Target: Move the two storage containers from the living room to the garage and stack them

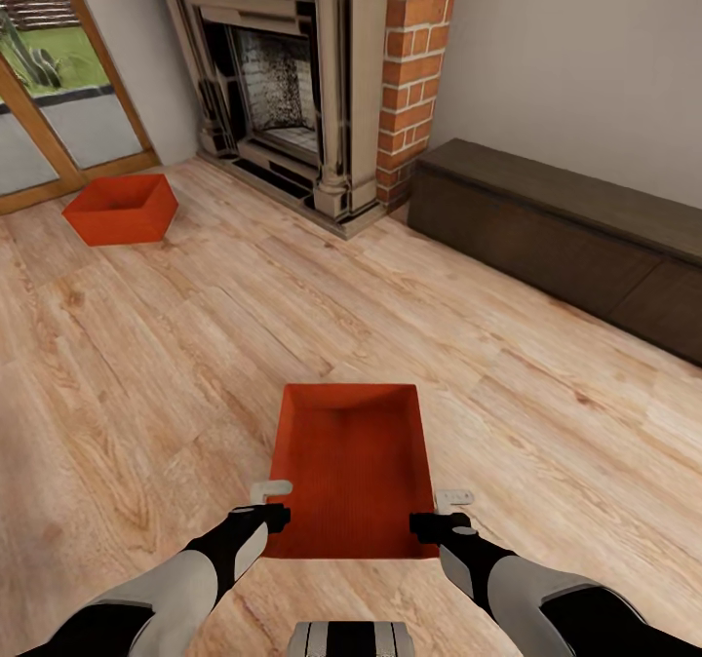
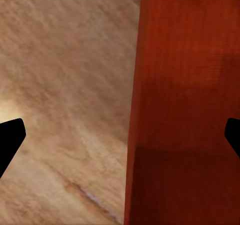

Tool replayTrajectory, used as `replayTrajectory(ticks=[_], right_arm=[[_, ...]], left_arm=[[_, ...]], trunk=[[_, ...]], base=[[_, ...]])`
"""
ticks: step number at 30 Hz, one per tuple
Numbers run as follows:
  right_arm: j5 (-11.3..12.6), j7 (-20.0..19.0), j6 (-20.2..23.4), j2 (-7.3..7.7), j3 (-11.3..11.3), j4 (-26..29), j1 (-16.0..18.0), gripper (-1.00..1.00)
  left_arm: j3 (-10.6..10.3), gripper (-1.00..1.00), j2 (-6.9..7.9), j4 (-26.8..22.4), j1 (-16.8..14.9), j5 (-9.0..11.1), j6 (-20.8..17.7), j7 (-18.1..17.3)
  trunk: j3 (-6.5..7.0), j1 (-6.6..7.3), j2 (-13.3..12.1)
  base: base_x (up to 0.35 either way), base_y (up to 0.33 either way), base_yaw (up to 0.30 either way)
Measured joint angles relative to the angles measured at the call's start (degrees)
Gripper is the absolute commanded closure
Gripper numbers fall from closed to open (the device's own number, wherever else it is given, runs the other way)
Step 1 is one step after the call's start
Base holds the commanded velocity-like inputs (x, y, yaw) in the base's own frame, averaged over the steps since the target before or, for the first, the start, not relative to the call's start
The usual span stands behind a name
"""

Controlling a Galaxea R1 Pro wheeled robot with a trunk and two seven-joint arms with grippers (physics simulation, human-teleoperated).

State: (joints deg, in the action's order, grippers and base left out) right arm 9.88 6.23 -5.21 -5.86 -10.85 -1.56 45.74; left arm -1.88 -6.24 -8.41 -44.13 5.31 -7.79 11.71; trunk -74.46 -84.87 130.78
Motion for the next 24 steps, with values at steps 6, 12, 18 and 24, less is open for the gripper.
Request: replayTrajectory(ticks=[6, 12, 18, 24], right_arm=[[0.0, 0.0, 0.0, 0.0, 0.0, 0.0, 0.0, -1.0], [0.04, 0.0, 0.0, 0.0, 0.0, 0.0, 0.01, -1.0], [0.03, 0.0, 0.0, 0.0, 0.0, 0.01, -0.01, -1.0], [0.01, 0.0, 0.01, 0.0, 0.0, -0.02, 0.0, -1.0]], left_arm=[[0.0, -1.0, 0.0, -0.03, -0.03, 0.0, 0.0, 0.0], [0.0, -1.0, 0.0, -0.43, -0.03, 0.01, 0.0, 0.0], [0.0, -1.0, 0.0, -0.51, -0.04, 0.03, 0.0, 0.0], [0.0, -1.0, 0.0, -0.52, -0.04, 0.02, 0.0, 0.0]], trunk=[[-1.08, -1.32, 2.41], [-1.8, -2.2, 4.03], [-1.8, -2.2, 4.03], [-1.8, -2.2, 4.03]], base=[[0.0, 0.0, 0.0], [0.0, 0.0, 0.0], [0.0, 0.0, 0.0], [0.0, 0.0, 0.0]])
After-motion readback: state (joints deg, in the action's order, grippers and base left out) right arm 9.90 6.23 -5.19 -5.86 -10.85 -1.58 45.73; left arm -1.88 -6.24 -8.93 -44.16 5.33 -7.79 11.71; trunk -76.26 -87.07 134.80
